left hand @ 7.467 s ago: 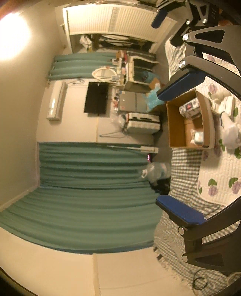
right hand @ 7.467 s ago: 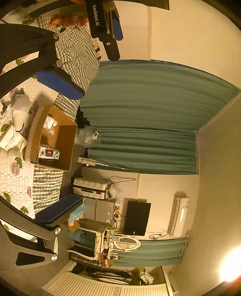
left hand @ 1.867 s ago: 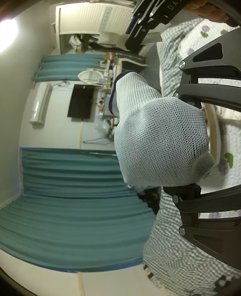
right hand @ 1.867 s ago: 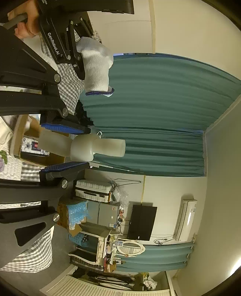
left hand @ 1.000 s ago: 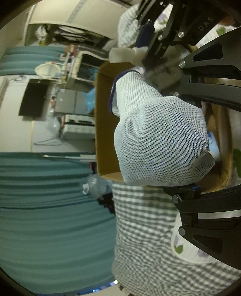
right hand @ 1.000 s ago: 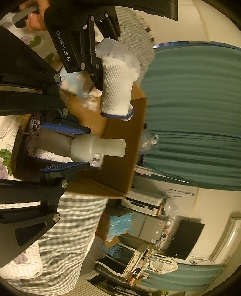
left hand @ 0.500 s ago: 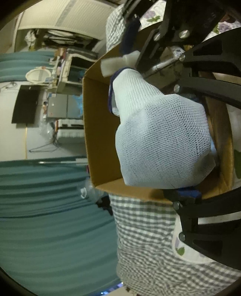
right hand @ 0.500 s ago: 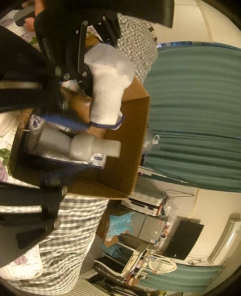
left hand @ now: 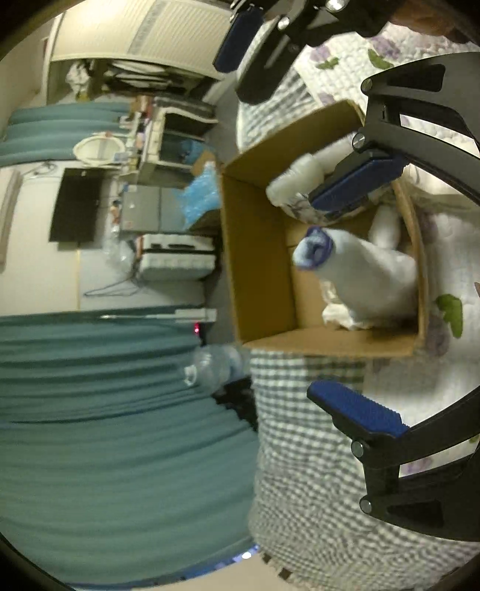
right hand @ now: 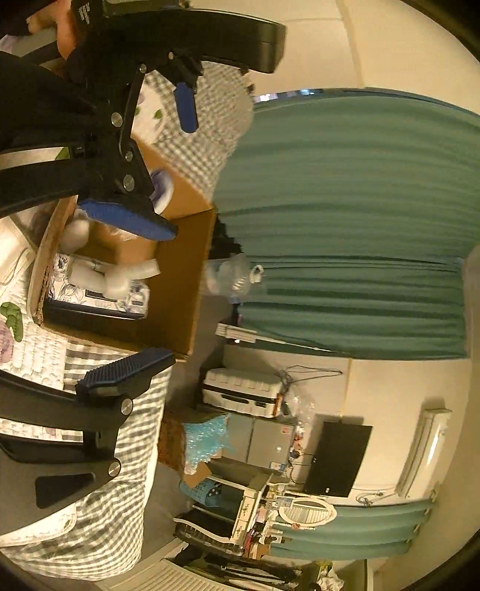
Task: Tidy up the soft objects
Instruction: 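Move both open grippers back to the mask and sock bundle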
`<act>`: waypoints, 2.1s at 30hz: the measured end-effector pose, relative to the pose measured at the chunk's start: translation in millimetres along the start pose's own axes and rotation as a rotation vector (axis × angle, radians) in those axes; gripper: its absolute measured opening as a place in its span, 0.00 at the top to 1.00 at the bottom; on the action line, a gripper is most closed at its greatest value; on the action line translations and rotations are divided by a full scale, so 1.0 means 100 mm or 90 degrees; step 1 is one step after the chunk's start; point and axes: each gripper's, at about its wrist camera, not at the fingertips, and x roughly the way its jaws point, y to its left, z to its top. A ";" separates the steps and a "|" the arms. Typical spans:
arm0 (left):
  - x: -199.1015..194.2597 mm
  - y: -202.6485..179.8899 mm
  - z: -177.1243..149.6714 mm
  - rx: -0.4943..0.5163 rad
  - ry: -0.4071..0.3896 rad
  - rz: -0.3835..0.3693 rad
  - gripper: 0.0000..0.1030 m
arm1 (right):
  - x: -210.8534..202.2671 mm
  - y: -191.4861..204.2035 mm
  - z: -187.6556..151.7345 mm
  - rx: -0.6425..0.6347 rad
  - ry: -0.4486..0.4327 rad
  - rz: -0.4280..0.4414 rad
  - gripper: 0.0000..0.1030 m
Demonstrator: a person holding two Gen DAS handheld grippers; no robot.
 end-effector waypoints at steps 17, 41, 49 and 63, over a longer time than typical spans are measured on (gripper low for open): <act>-1.28 0.22 0.04 -0.029 -0.113 0.040 0.08 | -1.36 0.15 0.38 0.043 -0.117 -0.007 0.00; -2.05 0.12 -0.24 -0.063 -0.181 0.048 0.00 | -2.10 0.42 0.16 -0.016 -0.116 -0.077 0.00; -1.83 0.12 -0.56 -0.071 -0.153 0.057 0.00 | -1.84 0.26 -0.04 0.006 -0.073 -0.088 0.00; -1.07 -0.08 -1.18 -0.037 -0.019 0.022 0.00 | -1.17 0.24 -0.61 -0.003 0.043 -0.037 0.00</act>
